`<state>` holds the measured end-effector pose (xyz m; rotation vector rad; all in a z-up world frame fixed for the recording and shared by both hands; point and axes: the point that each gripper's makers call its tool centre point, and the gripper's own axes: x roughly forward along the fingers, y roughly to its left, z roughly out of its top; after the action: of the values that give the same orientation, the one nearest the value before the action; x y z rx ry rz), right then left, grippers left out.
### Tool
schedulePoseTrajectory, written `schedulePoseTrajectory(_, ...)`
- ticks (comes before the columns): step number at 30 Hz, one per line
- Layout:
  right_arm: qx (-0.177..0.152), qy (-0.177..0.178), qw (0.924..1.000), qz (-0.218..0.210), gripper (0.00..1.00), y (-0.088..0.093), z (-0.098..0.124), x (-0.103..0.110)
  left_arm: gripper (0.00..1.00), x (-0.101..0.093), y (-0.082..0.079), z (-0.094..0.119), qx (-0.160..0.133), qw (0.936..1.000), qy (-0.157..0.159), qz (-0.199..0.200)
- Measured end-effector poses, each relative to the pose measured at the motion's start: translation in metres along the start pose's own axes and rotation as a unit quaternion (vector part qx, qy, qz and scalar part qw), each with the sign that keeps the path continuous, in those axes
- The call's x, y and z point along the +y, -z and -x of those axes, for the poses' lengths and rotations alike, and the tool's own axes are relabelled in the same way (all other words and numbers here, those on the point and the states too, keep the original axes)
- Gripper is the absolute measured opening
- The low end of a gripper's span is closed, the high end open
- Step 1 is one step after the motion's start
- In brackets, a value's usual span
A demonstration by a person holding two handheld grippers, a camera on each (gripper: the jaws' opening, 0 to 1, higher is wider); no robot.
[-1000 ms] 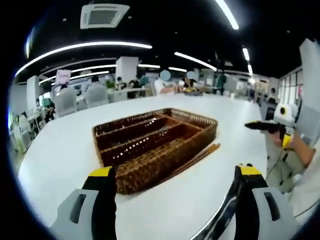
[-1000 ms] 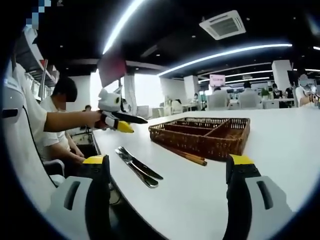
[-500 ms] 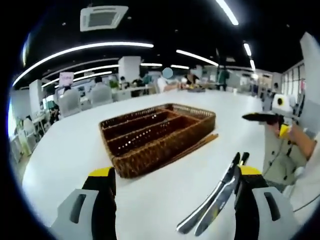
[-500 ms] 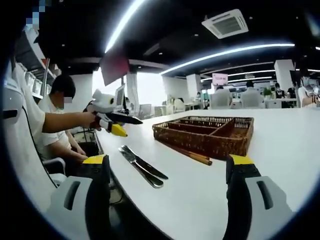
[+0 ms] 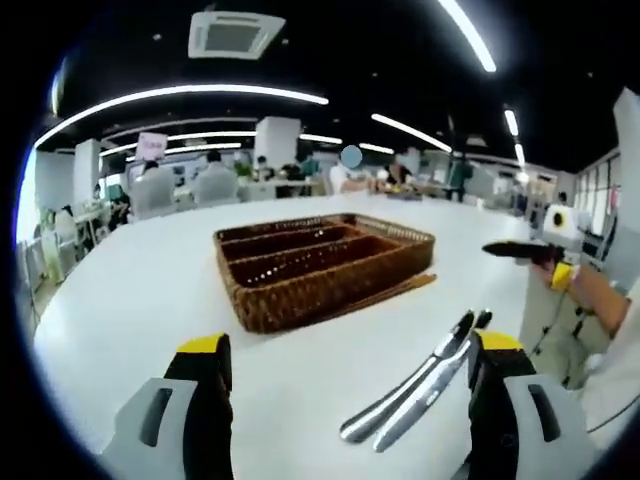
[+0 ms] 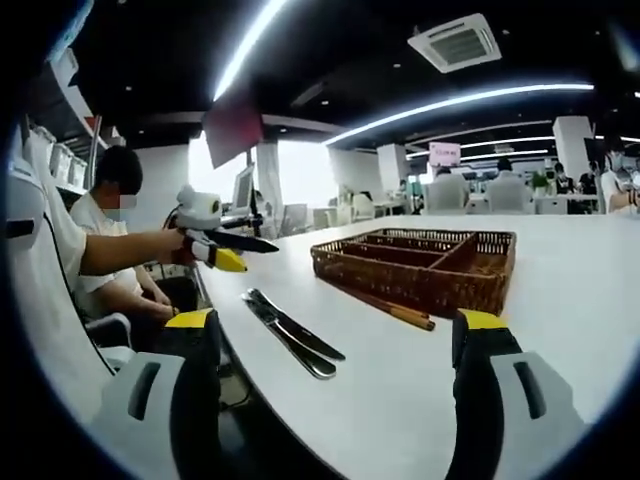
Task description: Arrange the knives, forks, and spoons in their matching storage slots by inserting each utensil handle-first until every utensil is classified and aligned in the correct compartment
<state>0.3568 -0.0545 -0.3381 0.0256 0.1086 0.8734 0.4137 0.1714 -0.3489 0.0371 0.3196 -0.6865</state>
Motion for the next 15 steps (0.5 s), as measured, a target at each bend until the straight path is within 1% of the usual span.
schedulePoseTrajectory(3,0.003,-0.002,1.0,0.001,1.0,0.002,-0.002,0.001,1.0,-0.002,-0.001,0.003,-0.004,1.0,-0.003,-0.006)
schedulePoseTrajectory(7,0.008,-0.004,1.0,0.004,1.0,0.003,-0.004,0.003,1.0,-0.005,-0.003,0.004,-0.01,0.9999,0.0,0.0)
schedulePoseTrajectory(9,0.011,-0.007,0.9999,0.0,1.0,0.003,-0.005,0.004,1.0,-0.008,-0.005,0.005,-0.018,0.9998,0.0,0.0)
schedulePoseTrajectory(10,0.019,-0.017,0.9996,-0.011,1.0,0.006,-0.006,0.007,1.0,-0.009,-0.004,0.005,-0.017,0.9999,0.0,0.0)
schedulePoseTrajectory(11,0.022,-0.019,0.9995,-0.012,0.99,0.007,-0.007,0.008,1.0,-0.011,-0.004,0.005,-0.016,0.9999,0.0,-0.002)
schedulePoseTrajectory(13,0.025,-0.018,0.9995,-0.003,0.99,0.008,-0.009,0.009,1.0,-0.011,-0.004,0.007,-0.018,0.9998,-0.003,-0.009)
schedulePoseTrajectory(15,0.033,-0.017,0.9993,0.001,0.99,0.01,-0.011,0.009,1.0,-0.012,-0.004,0.008,-0.02,0.9998,-0.003,-0.007)
